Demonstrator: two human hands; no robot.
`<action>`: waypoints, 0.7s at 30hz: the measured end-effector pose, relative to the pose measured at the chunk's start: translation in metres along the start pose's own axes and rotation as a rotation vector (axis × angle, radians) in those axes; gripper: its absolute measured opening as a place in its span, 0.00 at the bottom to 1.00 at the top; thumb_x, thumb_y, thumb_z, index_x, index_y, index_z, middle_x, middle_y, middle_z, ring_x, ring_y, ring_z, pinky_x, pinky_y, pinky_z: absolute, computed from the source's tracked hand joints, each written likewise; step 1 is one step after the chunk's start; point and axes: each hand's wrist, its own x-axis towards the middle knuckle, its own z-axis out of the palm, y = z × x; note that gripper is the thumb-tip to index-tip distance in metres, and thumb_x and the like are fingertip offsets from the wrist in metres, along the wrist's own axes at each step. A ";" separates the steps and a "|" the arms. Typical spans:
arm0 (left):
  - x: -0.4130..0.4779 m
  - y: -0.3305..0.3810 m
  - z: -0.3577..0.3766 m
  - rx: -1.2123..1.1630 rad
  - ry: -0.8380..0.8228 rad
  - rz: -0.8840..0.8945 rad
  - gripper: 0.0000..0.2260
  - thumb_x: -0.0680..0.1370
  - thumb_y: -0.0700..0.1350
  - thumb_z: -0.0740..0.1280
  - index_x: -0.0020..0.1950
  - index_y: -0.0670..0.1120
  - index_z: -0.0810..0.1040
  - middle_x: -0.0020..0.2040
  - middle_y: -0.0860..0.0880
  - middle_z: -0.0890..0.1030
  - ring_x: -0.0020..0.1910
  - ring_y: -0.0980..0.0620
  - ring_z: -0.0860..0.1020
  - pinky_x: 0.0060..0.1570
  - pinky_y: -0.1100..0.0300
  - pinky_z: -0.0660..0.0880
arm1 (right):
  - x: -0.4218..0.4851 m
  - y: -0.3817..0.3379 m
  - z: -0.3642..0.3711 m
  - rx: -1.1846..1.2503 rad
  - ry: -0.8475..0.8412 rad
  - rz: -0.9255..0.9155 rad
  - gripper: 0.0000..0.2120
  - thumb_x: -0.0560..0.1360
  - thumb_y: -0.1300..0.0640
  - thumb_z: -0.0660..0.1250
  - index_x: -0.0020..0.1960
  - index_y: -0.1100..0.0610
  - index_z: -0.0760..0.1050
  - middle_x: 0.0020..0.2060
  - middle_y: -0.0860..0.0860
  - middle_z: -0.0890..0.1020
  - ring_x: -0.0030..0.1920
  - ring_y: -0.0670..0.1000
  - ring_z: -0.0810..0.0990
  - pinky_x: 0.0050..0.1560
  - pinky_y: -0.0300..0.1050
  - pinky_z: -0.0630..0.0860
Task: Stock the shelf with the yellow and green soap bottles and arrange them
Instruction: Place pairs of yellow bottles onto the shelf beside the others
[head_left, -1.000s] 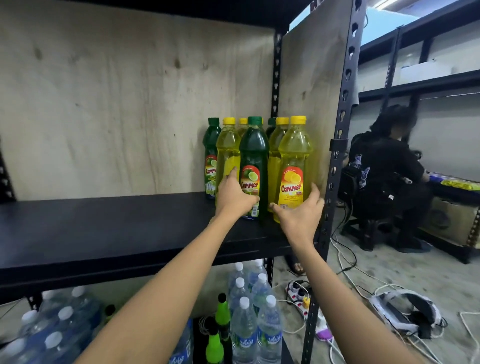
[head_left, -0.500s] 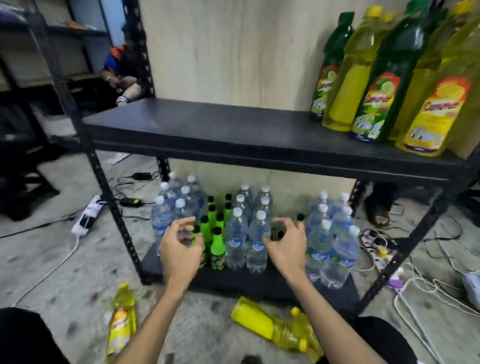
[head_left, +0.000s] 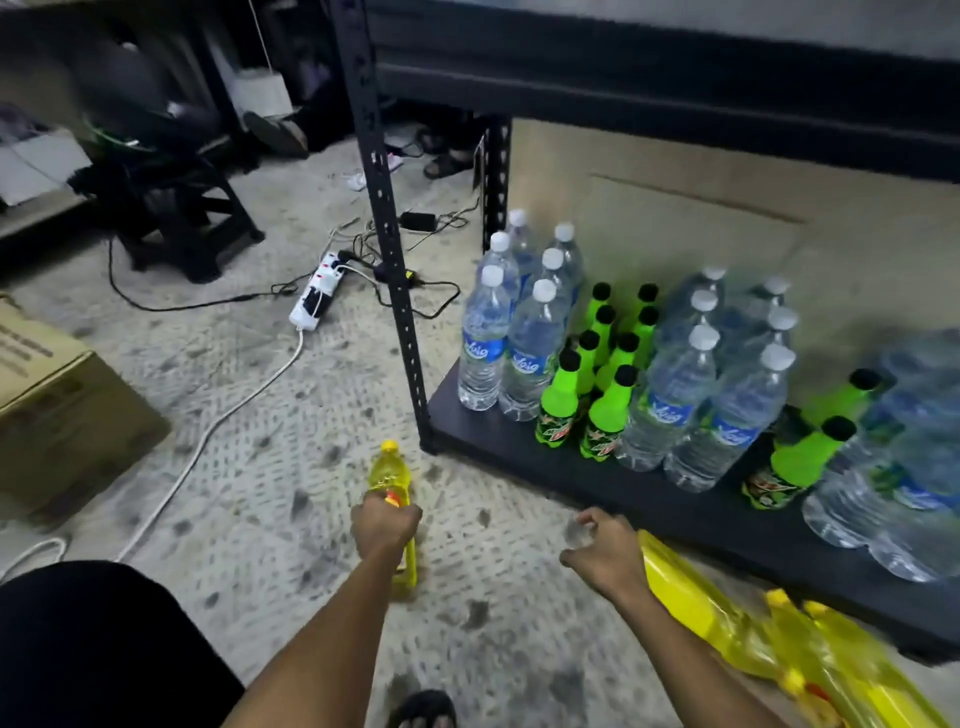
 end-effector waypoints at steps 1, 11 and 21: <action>0.014 -0.002 0.003 0.029 0.000 -0.016 0.26 0.69 0.47 0.74 0.64 0.40 0.75 0.62 0.37 0.75 0.61 0.36 0.76 0.61 0.49 0.75 | 0.008 0.002 0.011 0.001 -0.007 0.013 0.22 0.63 0.58 0.76 0.57 0.54 0.79 0.55 0.54 0.80 0.53 0.54 0.80 0.49 0.40 0.73; 0.084 -0.025 0.035 0.229 -0.101 -0.143 0.40 0.67 0.59 0.77 0.71 0.42 0.66 0.68 0.41 0.72 0.68 0.40 0.71 0.65 0.48 0.72 | 0.050 0.041 0.054 -0.082 0.034 0.133 0.24 0.65 0.59 0.76 0.60 0.52 0.76 0.61 0.56 0.78 0.59 0.57 0.79 0.52 0.45 0.75; 0.083 -0.029 0.049 0.228 0.009 -0.090 0.37 0.66 0.48 0.79 0.69 0.40 0.65 0.65 0.39 0.74 0.65 0.37 0.74 0.61 0.44 0.74 | 0.070 0.094 0.047 0.136 0.138 0.351 0.24 0.64 0.60 0.78 0.59 0.56 0.77 0.47 0.63 0.81 0.48 0.60 0.80 0.47 0.48 0.73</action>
